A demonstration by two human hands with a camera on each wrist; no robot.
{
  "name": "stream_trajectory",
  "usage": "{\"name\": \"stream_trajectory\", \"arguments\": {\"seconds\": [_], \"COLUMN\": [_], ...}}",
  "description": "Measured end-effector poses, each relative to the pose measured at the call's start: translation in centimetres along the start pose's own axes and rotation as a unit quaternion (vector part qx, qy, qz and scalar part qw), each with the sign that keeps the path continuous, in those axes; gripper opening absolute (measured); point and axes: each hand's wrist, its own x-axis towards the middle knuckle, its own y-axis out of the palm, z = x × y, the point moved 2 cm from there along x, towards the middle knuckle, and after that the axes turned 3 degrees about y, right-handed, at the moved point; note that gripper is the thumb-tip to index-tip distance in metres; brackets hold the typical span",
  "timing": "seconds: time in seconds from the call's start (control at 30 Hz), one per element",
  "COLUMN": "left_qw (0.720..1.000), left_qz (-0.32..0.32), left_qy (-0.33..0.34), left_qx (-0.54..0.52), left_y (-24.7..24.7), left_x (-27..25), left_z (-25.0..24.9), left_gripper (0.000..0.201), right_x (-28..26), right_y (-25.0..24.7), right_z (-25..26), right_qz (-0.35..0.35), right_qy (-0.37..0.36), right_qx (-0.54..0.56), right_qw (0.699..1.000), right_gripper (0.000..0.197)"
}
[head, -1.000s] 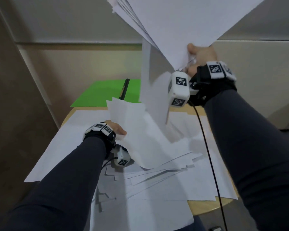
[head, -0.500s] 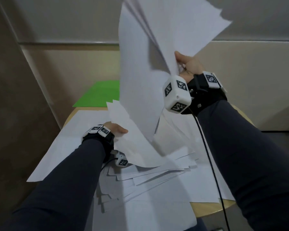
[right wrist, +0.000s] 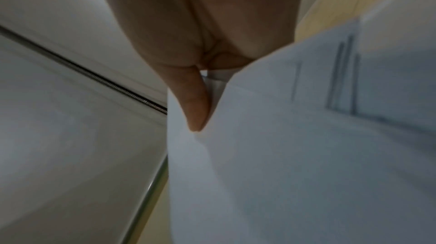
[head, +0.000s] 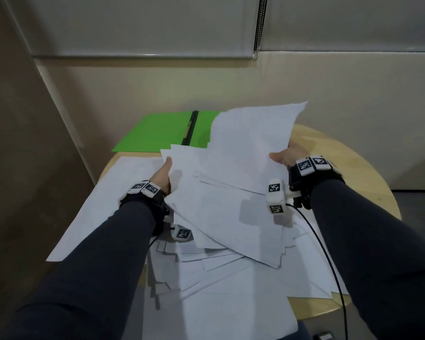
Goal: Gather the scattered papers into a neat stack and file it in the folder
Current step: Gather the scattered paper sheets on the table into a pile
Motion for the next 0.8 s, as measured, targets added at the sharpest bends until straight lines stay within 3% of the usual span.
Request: {"name": "stream_trajectory", "arguments": {"seconds": [0.03,0.1,0.2,0.23,0.33,0.37,0.47,0.5,0.57,0.7,0.8], "left_qw": [0.998,0.995,0.989,0.989,0.975,0.97,0.969,0.97,0.974,0.963,0.95], "left_qz": [0.038,0.096,0.148,0.141,0.103,0.085,0.1,0.106,0.097,0.098,0.128], "left_qy": [-0.005,-0.022,-0.019,-0.005,0.024,0.043,0.087,0.107,0.16,0.247,0.286], "left_qx": [-0.042,-0.024,0.003,0.04,0.197,0.223,0.207,0.191,0.13,0.037,-0.002], "left_y": [0.1,0.0,-0.1,-0.3,-1.2,-1.3,-0.2,0.1,0.3,0.3,0.5], "left_x": [0.3,0.8,0.8,0.5,3.0,2.9,0.5,0.4,0.4,-0.2,-1.2], "left_z": [0.5,1.0,1.4,1.2,1.4,1.2,0.2,0.1,-0.3,-2.2,-4.4], "left_gripper": [0.06,0.049,0.035,0.04,0.095,0.09,0.037,0.036,0.049,0.054,0.041], "right_x": [0.4,0.8,-0.7,-0.5,-0.1,0.0,1.4,2.1,2.0,-1.1,-2.2], "right_y": [0.4,1.0,2.0,2.5,3.5,3.6,3.3,3.1,2.5,1.8,1.1], "right_z": [-0.3,-0.4,0.0,-0.2,-0.6,-0.6,-1.4,-1.8,-2.1,-1.7,-0.9], "right_qz": [0.023,0.06,0.084,0.082,0.118,0.129,0.119,0.124,0.143,0.132,0.13], "right_qy": [-0.015,-0.019,-0.002,-0.002,0.008,0.012,0.003,-0.002,0.001,-0.022,-0.042], "right_qx": [0.02,0.019,-0.056,-0.068,-0.007,-0.005,-0.056,-0.051,-0.004,0.164,0.342], "right_qw": [0.999,0.998,0.995,0.994,0.993,0.992,0.991,0.991,0.99,0.977,0.93], "right_gripper": [0.055,0.055,0.036,0.043,0.065,0.064,0.057,0.062,0.069,0.027,0.048]}}
